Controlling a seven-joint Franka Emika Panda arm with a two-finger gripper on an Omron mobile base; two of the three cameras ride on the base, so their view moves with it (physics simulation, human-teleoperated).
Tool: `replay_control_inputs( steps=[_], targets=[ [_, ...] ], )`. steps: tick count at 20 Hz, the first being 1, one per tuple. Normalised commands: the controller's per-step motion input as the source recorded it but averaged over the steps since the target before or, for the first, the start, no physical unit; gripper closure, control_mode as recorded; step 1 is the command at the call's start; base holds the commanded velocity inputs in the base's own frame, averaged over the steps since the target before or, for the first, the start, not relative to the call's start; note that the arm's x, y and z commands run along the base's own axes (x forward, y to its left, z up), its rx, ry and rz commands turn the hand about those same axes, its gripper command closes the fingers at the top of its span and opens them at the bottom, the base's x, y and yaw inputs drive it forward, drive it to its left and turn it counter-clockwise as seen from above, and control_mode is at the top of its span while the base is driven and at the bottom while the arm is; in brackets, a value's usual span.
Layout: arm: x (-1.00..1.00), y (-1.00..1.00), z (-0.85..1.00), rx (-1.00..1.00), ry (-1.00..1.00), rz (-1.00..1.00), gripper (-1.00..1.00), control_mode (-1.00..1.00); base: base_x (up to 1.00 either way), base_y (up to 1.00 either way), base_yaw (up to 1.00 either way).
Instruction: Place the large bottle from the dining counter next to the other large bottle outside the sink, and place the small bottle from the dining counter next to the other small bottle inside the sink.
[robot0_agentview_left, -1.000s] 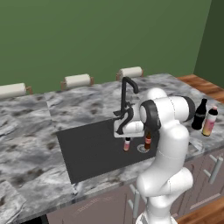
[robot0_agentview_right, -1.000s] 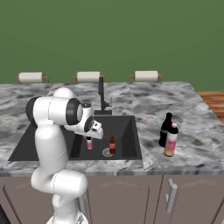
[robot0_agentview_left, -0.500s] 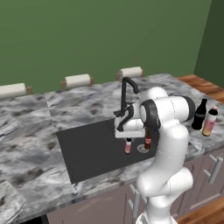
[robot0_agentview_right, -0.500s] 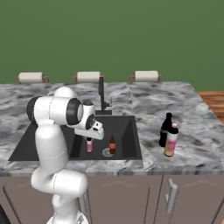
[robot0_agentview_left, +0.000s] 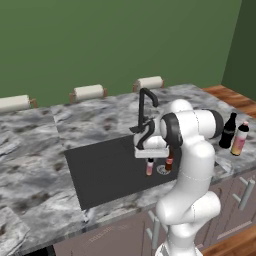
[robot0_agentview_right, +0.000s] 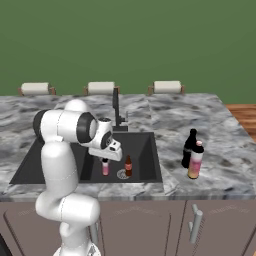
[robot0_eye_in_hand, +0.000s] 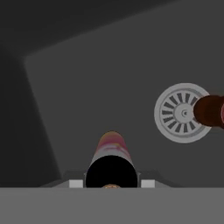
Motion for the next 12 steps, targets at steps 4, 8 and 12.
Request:
replay_control_inputs(
  steps=[4,8,12],
  targets=[
    [0.07,-0.35,0.00,0.00,0.00,-0.02,1.00,-1.00,0.00,0.00,0.00],
    [0.04,-0.05,-0.23,0.00,0.00,-0.02,1.00,-1.00,0.00,0.00,0.00],
    [0.07,0.00,-0.44,0.00,0.00,-0.02,1.00,-1.00,0.00,0.00,0.00]
  ],
)
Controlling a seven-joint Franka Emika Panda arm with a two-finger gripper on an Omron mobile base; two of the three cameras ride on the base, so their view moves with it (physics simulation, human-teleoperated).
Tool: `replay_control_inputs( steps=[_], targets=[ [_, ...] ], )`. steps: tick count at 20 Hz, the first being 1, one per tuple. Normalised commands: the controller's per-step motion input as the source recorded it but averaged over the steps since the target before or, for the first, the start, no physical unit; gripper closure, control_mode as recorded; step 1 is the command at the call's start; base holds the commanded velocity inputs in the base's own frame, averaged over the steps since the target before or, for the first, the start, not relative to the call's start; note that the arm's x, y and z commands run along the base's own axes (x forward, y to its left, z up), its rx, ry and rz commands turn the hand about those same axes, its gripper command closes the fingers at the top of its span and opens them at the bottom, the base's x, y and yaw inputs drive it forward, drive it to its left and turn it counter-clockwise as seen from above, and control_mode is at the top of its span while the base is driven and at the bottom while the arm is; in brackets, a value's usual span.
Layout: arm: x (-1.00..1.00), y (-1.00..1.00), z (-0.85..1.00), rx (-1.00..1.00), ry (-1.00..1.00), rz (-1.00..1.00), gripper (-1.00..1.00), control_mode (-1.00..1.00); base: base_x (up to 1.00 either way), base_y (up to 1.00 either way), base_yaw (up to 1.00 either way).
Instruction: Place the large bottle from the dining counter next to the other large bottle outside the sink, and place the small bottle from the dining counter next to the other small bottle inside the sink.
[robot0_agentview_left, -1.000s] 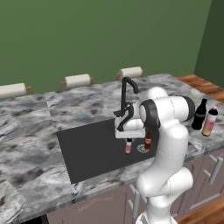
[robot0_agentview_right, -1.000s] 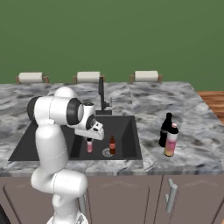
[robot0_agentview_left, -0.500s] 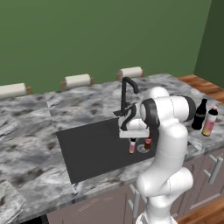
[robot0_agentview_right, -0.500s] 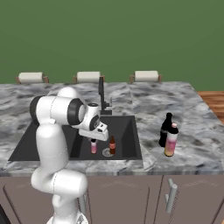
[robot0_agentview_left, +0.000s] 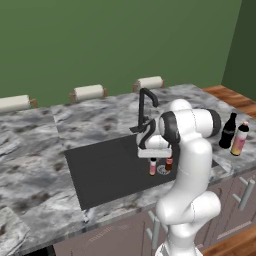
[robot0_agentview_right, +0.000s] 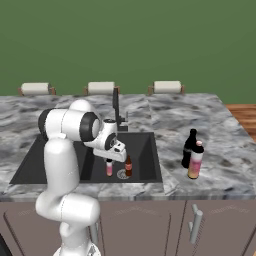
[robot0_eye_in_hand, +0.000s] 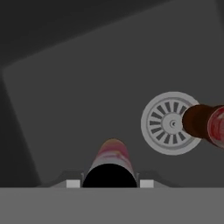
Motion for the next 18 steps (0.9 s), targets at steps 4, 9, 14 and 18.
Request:
replay_control_inputs(
  steps=[4,9,14,18],
  targets=[
    [0.00,0.00,-0.19,0.00,0.00,-0.01,1.00,-1.00,0.00,0.00,0.00],
    [0.00,0.00,0.00,0.00,0.00,0.00,1.00,-1.00,0.00,0.00,0.00],
    [0.00,0.00,0.00,0.00,0.00,0.00,-1.00,-1.00,0.00,0.00,0.00],
    [0.00,0.00,0.00,0.00,0.00,0.00,-1.00,-1.00,0.00,0.00,0.00]
  ],
)
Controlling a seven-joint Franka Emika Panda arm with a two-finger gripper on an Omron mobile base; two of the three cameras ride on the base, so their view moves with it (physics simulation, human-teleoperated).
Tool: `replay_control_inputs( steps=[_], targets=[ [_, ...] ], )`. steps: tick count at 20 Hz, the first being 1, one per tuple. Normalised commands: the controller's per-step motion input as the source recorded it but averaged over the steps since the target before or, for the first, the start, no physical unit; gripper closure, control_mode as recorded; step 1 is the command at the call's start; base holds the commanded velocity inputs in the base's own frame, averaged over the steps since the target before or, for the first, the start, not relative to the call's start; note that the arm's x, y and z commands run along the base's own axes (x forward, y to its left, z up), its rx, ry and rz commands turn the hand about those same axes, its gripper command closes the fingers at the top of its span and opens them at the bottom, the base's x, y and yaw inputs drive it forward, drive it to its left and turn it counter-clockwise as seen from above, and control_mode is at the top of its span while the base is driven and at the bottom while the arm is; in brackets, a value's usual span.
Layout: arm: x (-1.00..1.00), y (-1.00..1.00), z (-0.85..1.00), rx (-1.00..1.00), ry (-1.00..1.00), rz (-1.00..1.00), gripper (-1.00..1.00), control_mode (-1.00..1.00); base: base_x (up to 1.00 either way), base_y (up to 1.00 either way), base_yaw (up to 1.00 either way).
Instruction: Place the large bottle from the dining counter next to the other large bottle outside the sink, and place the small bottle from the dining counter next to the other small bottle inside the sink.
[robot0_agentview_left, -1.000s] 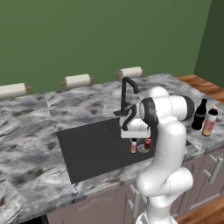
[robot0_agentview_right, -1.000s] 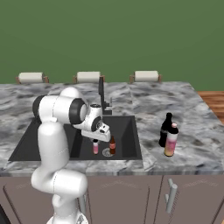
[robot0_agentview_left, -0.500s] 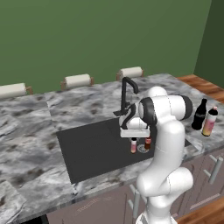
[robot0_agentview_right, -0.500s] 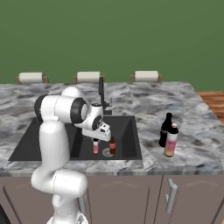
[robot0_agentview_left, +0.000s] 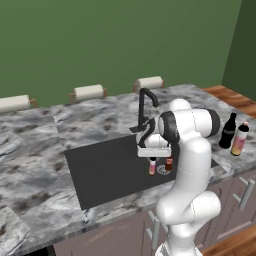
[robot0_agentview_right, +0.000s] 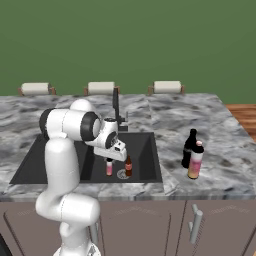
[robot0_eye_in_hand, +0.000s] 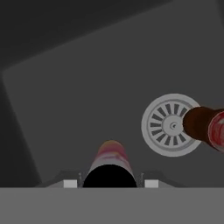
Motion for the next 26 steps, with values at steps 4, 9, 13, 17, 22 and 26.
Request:
replay_control_inputs(
  steps=[4,9,13,17,22,26],
  targets=[
    [0.00,0.00,0.01,0.00,-0.02,0.00,-1.00,-1.00,0.00,0.00,0.00],
    [0.02,0.00,0.40,0.00,-0.01,0.00,-1.00,-1.00,0.00,0.00,0.00],
    [0.04,0.02,0.61,0.00,-0.02,0.00,-1.00,-1.00,0.00,0.00,0.00],
    [0.10,0.11,0.55,0.00,-0.04,0.00,-1.00,-1.00,0.00,0.00,0.00],
    [0.28,0.32,0.39,0.00,-0.05,0.00,-1.00,-1.00,0.00,0.00,0.00],
    [0.29,0.45,0.37,0.00,-0.06,0.00,-1.00,-1.00,0.00,0.00,0.00]
  ],
)
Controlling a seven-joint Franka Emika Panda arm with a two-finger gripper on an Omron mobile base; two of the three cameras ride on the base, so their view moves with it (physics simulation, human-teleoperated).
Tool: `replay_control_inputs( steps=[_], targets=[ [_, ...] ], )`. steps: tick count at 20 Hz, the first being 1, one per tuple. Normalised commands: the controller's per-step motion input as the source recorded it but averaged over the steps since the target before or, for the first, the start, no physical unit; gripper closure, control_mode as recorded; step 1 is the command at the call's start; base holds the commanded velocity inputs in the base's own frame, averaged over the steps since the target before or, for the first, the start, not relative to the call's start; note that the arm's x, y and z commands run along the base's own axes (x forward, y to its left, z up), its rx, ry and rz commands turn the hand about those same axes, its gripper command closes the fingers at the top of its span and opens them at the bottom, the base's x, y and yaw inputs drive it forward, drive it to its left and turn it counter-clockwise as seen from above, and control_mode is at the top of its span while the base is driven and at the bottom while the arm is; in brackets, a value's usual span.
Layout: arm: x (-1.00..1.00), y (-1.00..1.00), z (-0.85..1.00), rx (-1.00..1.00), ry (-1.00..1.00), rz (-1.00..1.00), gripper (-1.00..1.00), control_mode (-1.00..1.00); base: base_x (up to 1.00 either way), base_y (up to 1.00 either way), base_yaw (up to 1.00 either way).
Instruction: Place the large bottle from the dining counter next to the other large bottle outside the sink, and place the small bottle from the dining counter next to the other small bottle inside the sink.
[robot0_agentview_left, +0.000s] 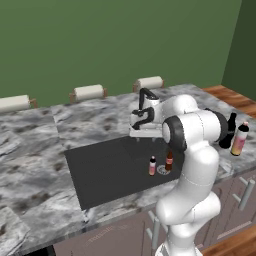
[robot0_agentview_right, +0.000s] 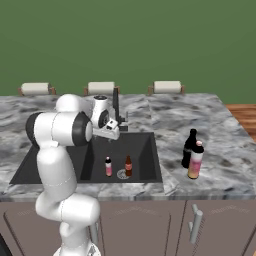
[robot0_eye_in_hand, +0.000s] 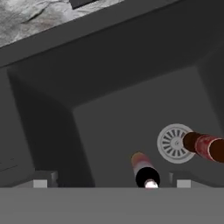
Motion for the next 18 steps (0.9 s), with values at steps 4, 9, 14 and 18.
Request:
replay_control_inputs(
  steps=[4,9,14,18],
  targets=[
    [0.11,0.41,0.50,0.00,-0.04,0.02,-1.00,-1.00,0.00,0.00,0.00],
    [-0.02,0.18,0.85,0.00,0.00,0.09,-1.00,-1.00,0.00,0.00,0.00],
    [-0.47,0.02,0.72,0.00,0.00,0.09,-1.00,-1.00,0.00,0.00,0.00],
    [-0.79,0.00,0.53,0.00,-0.01,0.08,-1.00,-1.00,0.00,0.00,0.00]
  ],
)
